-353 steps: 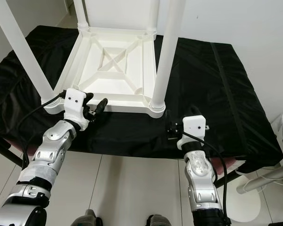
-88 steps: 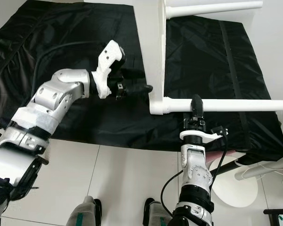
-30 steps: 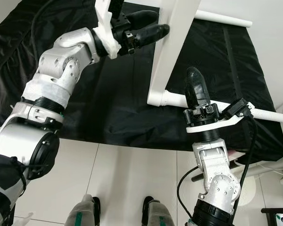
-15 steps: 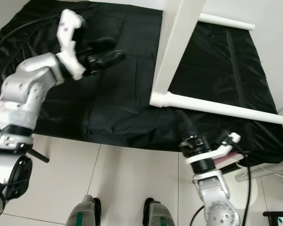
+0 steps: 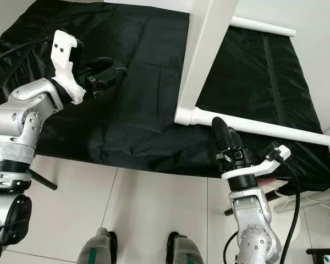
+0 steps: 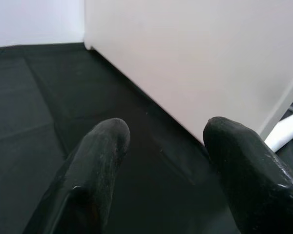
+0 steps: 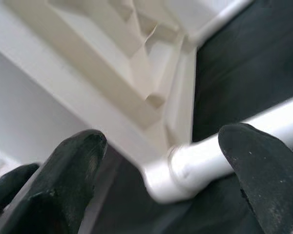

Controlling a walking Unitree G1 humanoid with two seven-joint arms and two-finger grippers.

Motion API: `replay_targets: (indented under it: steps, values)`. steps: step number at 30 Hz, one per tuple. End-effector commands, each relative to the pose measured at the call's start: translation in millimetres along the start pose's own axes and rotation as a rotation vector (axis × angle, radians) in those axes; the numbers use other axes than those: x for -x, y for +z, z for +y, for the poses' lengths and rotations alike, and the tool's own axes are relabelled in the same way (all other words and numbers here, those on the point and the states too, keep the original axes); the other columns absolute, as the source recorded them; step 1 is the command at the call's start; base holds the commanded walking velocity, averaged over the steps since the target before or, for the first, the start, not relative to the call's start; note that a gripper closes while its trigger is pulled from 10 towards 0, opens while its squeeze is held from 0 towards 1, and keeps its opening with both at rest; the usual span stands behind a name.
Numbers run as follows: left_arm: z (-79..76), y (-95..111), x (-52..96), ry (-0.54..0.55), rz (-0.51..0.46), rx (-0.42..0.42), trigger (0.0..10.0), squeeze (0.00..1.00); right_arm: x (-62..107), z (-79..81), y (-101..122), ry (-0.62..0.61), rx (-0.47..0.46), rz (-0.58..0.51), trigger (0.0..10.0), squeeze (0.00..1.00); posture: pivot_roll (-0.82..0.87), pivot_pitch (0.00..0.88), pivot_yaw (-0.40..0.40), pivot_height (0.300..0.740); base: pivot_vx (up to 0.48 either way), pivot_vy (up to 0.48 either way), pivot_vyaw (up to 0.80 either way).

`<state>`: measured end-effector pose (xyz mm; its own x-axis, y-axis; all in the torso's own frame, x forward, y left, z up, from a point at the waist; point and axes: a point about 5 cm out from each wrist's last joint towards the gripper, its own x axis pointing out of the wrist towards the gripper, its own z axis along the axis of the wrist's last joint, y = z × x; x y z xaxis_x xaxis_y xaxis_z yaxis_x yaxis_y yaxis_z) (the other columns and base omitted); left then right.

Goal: Building children table

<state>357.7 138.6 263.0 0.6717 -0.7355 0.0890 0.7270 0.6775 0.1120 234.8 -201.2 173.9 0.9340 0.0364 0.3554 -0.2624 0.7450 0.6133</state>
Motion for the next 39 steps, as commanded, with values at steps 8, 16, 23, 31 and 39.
replay_targets:
  steps: [8,16,23,31,39]
  values:
    - [6.9,-37.9,3.0,0.257,0.077,0.030,10.0,0.00,-7.8,-17.5,-3.8,-0.185,0.245,0.050,10.0,0.00,0.09,0.050,-0.013,0.740,0.000,0.000,0.00]
    - [17.0,-42.8,0.8,0.416,0.052,0.051,10.0,0.00,-11.8,-27.8,4.1,-0.267,0.474,0.005,10.0,0.00,0.08,0.009,0.022,0.740,0.000,0.000,0.00]
    - [16.6,-51.5,-3.3,0.477,0.050,0.076,10.0,0.00,-21.0,-25.5,-3.5,-0.258,0.597,0.030,10.0,0.00,0.06,0.000,0.050,0.740,0.000,0.000,0.00]
    - [11.7,-68.7,-10.4,0.497,0.063,0.106,10.0,0.00,-26.0,-28.5,-11.2,-0.309,0.674,0.014,10.0,0.00,0.04,0.000,0.067,0.740,0.000,0.000,0.00]
    - [12.1,-75.7,-11.8,0.503,0.061,0.087,10.0,0.00,-27.4,-30.1,-18.1,-0.328,0.785,0.009,10.0,0.00,0.05,0.000,0.043,0.740,0.000,0.000,0.00]
